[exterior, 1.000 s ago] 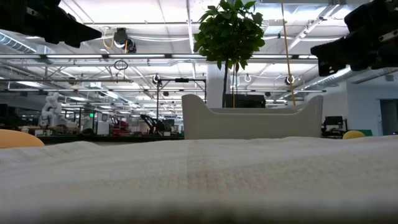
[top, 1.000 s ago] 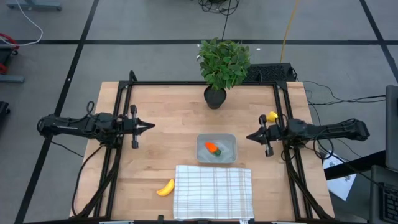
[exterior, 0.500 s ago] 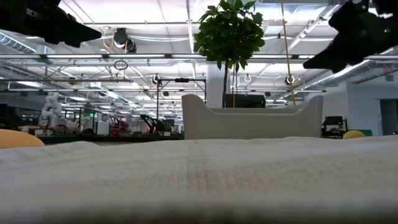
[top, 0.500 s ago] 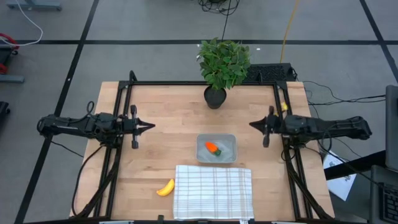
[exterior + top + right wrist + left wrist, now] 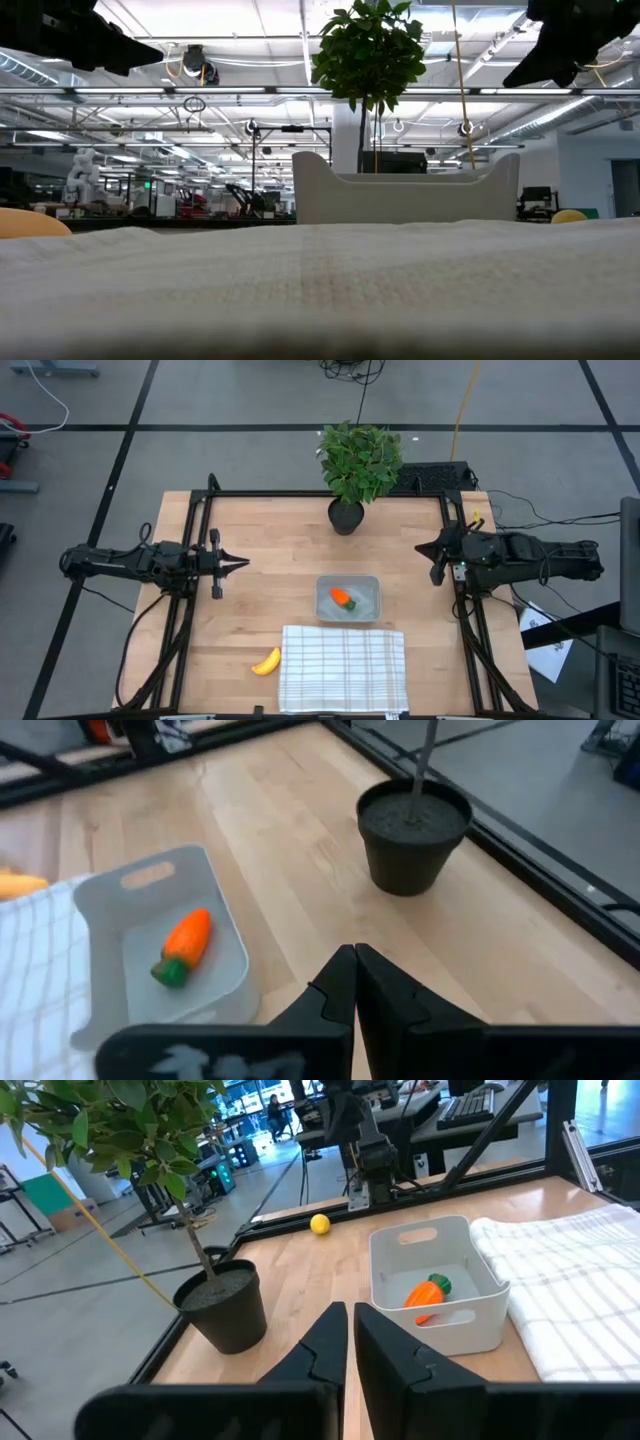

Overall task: Pick and placing Produce into tupperware
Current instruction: Put the lemon into the bin

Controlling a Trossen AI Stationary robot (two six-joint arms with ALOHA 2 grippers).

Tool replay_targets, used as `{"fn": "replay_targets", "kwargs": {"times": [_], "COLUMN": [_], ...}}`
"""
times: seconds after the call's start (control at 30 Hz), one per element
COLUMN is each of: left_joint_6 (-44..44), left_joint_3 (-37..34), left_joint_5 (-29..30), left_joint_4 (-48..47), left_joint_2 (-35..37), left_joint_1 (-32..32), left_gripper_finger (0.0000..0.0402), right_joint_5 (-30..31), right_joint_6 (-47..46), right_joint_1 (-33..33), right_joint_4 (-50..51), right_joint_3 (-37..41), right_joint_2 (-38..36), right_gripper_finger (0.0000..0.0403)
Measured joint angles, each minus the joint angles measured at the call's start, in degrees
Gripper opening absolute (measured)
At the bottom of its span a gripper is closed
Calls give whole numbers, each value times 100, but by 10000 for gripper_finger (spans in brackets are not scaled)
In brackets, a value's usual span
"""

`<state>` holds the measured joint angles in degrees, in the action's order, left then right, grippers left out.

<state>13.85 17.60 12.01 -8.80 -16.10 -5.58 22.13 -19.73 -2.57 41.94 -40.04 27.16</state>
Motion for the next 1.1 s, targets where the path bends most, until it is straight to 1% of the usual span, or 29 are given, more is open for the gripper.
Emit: {"fn": "replay_targets", "kwargs": {"times": [0.07,0.13,0.23,0.37,0.4,0.53,0.77,0.93,1.1], "left_joint_6": [0,0,50,83,90,94,151,149,149], "left_joint_3": [1,1,1,-2,1,1,1,1,1], "left_joint_5": [1,2,0,0,0,0,0,0,0], "left_joint_4": [0,0,0,13,42,163,210,216,219], "left_joint_2": [0,0,0,0,0,0,0,0,0], "left_joint_1": [0,0,0,0,0,0,0,0,0], "left_gripper_finger": [27,24,18,9,7,2,19,23,24], "right_joint_5": [-134,-142,-135,-160,-269,-588,-647,-1295,-1484], "right_joint_6": [14,99,261,566,711,1289,2302,3231,3882], "right_joint_1": [45,174,491,1000,1139,1678,2798,3613,4431], "right_joint_4": [377,871,1733,2406,2502,2564,2557,2247,2187], "right_joint_3": [-235,-502,-837,-985,-985,-985,-985,-985,-985], "right_joint_2": [125,274,528,813,859,1005,1439,1890,2444], "right_gripper_finger": [0,0,0,0,0,0,0,0,0]}}
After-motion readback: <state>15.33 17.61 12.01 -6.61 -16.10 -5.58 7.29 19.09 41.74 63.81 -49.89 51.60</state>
